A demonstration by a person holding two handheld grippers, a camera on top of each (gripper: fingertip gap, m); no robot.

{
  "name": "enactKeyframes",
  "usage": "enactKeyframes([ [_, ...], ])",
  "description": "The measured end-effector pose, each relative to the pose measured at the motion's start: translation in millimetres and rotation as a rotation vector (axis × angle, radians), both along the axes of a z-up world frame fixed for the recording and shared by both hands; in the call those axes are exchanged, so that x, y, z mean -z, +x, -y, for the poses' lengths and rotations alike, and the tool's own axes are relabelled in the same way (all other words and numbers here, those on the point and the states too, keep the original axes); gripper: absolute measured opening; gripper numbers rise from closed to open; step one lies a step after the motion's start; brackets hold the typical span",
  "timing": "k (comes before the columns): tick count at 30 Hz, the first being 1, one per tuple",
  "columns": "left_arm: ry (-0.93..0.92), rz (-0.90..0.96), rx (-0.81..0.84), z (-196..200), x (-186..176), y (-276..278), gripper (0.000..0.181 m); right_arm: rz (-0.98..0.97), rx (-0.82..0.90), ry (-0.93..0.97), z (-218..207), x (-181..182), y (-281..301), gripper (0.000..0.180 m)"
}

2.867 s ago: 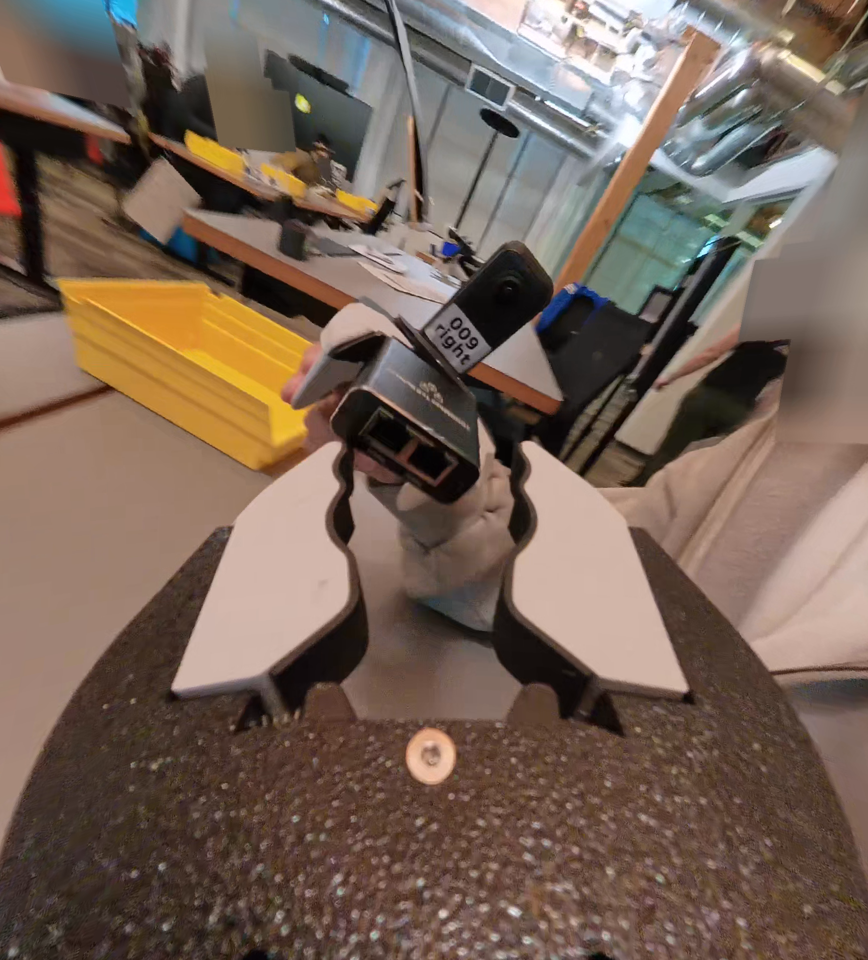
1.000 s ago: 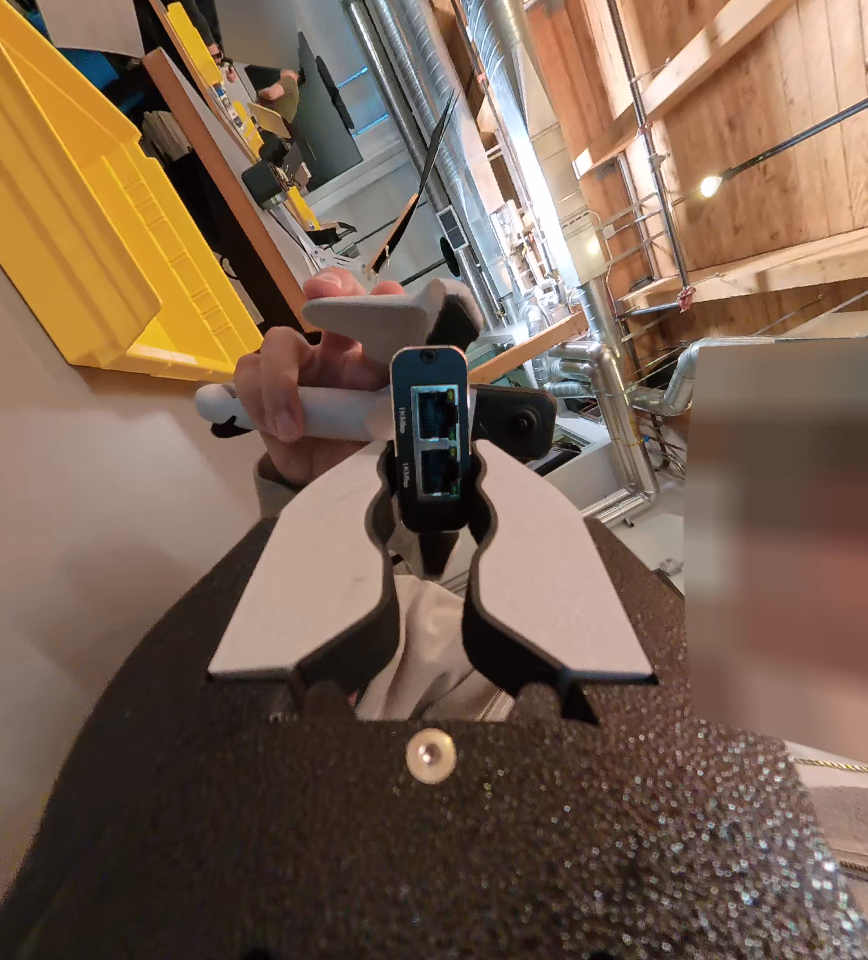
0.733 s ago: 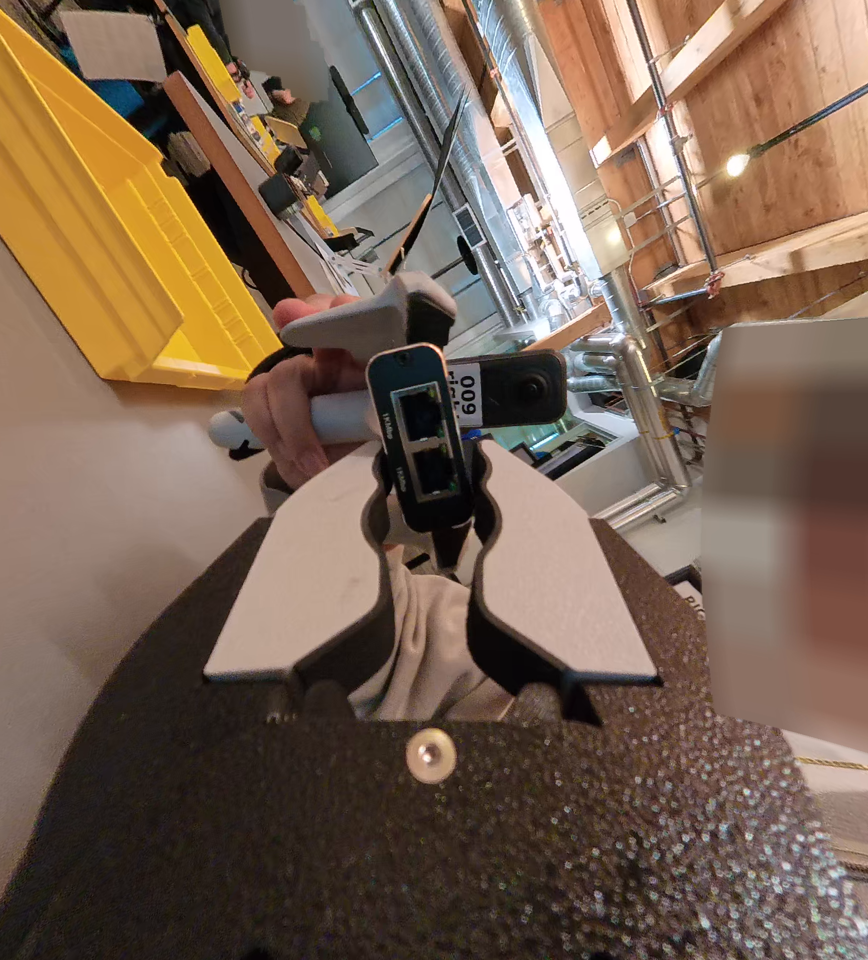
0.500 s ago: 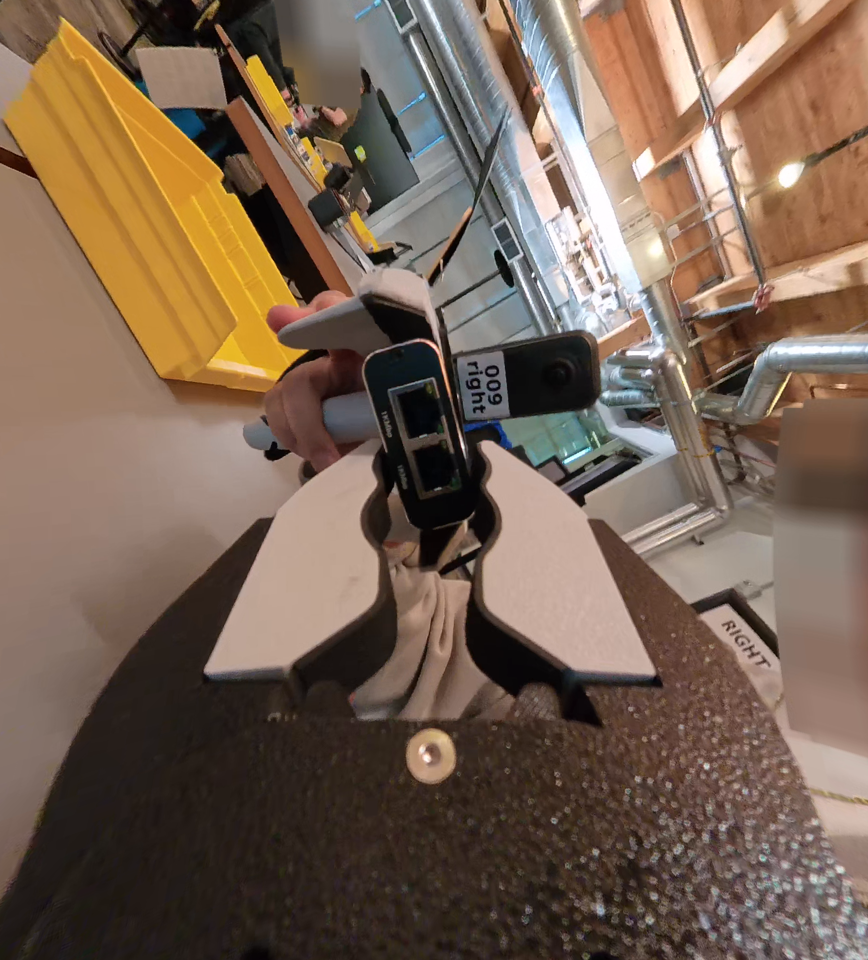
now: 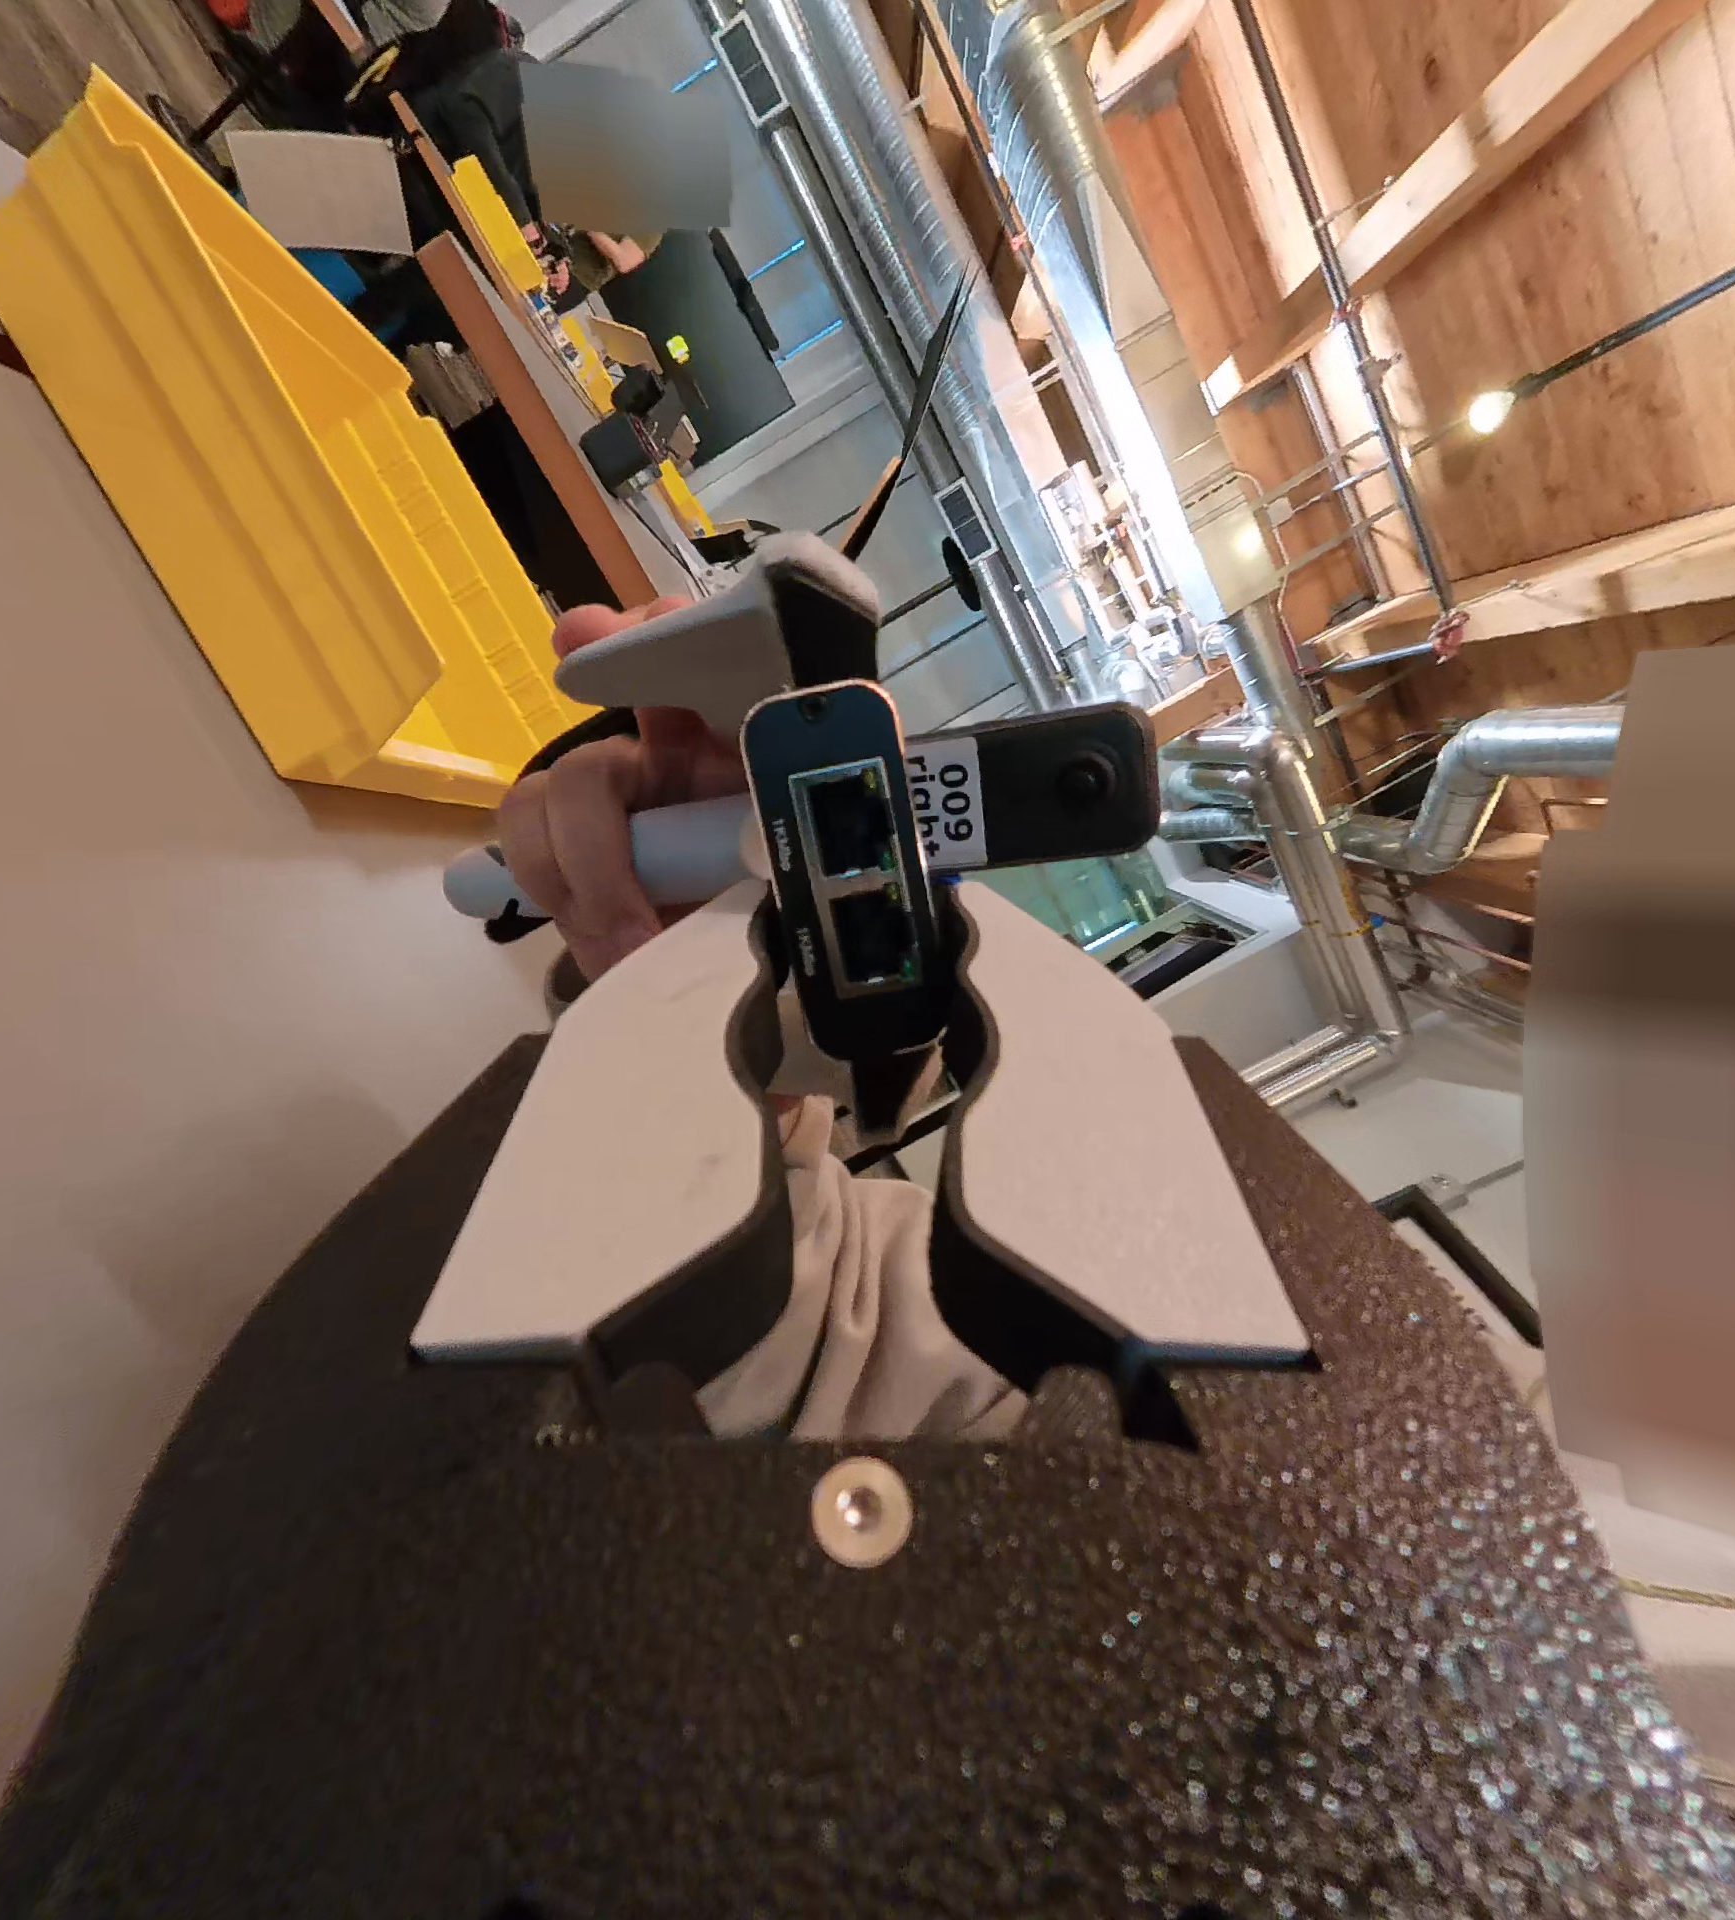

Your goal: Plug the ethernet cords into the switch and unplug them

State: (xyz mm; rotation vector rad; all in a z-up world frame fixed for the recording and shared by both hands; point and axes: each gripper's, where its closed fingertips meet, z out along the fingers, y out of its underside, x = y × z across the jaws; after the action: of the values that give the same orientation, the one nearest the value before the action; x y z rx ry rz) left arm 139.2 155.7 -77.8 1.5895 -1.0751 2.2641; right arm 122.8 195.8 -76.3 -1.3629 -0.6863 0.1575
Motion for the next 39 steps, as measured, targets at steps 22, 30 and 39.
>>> enactKeyframes([
  [22,1.412,-0.491,0.159,-238,118,-111,0.041,-0.210,-0.032,0.035,28,-16,49,0.076],
  [30,1.444,-0.593,0.299,-239,189,-81,0.037,-0.215,-0.012,0.026,26,-12,53,0.076],
  [39,1.383,-0.680,0.290,-238,211,-62,0.005,-0.176,0.043,0.017,33,-6,42,0.076],
])
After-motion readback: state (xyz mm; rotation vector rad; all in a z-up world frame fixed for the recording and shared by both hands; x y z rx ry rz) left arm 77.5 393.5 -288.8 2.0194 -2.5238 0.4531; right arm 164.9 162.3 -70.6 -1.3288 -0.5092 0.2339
